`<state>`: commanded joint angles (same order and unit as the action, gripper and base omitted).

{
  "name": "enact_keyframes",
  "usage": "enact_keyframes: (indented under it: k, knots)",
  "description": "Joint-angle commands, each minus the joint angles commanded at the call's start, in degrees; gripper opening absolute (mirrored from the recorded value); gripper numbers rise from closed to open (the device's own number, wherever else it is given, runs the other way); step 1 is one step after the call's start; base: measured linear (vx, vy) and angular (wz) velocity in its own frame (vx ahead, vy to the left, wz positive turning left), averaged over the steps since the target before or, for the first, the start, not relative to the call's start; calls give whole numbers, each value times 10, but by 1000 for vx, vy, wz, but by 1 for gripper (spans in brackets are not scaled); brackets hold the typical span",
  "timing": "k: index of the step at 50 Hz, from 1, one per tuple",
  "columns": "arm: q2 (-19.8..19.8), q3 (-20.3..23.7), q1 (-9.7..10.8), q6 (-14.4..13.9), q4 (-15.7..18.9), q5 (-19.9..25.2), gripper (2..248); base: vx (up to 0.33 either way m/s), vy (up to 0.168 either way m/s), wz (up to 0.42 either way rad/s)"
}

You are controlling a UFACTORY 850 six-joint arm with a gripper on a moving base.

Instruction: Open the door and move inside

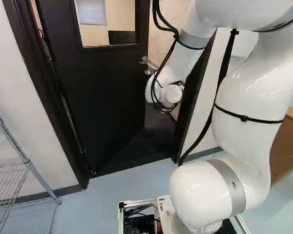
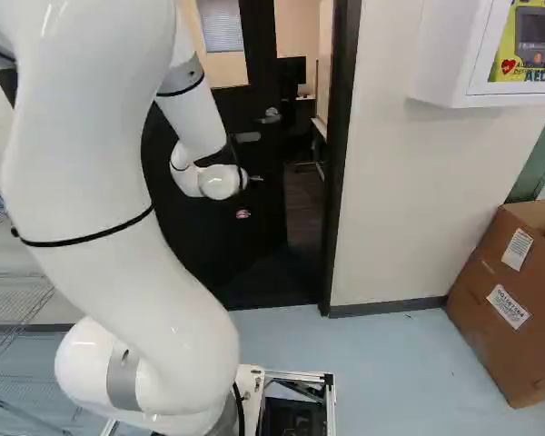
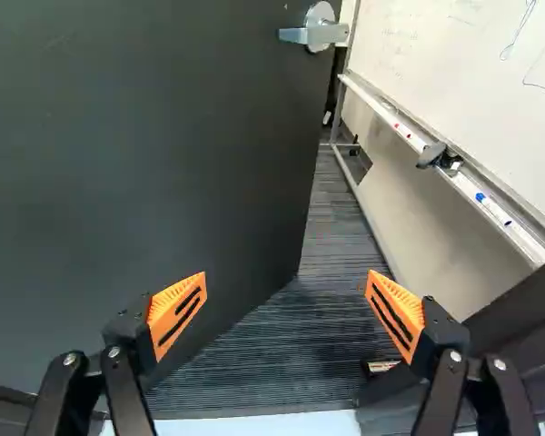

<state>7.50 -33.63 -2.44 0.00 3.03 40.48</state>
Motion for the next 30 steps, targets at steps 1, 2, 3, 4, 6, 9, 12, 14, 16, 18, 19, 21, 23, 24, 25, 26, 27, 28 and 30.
enact_keyframes:
  k: [1, 2, 3, 4, 6, 9, 12, 14, 16, 18, 19, 21, 23, 24, 25, 26, 27, 28, 30]
  knots:
    - [-3, 3, 1, 0, 0, 0, 247, 0, 0, 0]
    - [-6, 6, 1, 0, 0, 0, 247, 0, 0, 0]
    - [-8, 9, 2, 0, 0, 0, 247, 0, 0, 0]
    - [-11, 12, 3, 0, 0, 0, 247, 0, 0, 0]
    - [-16, 18, 4, 0, 0, 0, 247, 0, 0, 0]
    - [-23, 25, 6, 0, 0, 0, 247, 0, 0, 0]
    - [-27, 30, 8, 0, 0, 0, 247, 0, 0, 0]
    - [-29, 31, 9, 0, 0, 0, 247, 0, 0, 0]
    - [-30, 33, 9, 0, 0, 0, 247, 0, 0, 0]
    - [-31, 33, 9, 0, 0, 0, 247, 0, 0, 0]
    - [-31, 34, 9, 0, 0, 0, 247, 0, 0, 0]
    - [-31, 34, 9, 0, 0, 0, 247, 0, 0, 0]
    - [-31, 34, 9, 0, 0, 0, 247, 0, 0, 0]
    - [-31, 34, 9, 0, 0, 0, 247, 0, 0, 0]
    - [-31, 34, 9, 0, 0, 0, 247, 0, 0, 0]
    - [-31, 34, 9, 0, 0, 0, 247, 0, 0, 0]
    - [-31, 34, 9, 0, 0, 0, 247, 0, 0, 0]
    - [-31, 34, 9, 0, 0, 0, 247, 0, 0, 0]
    - [-31, 34, 9, 0, 0, 0, 247, 0, 0, 0]
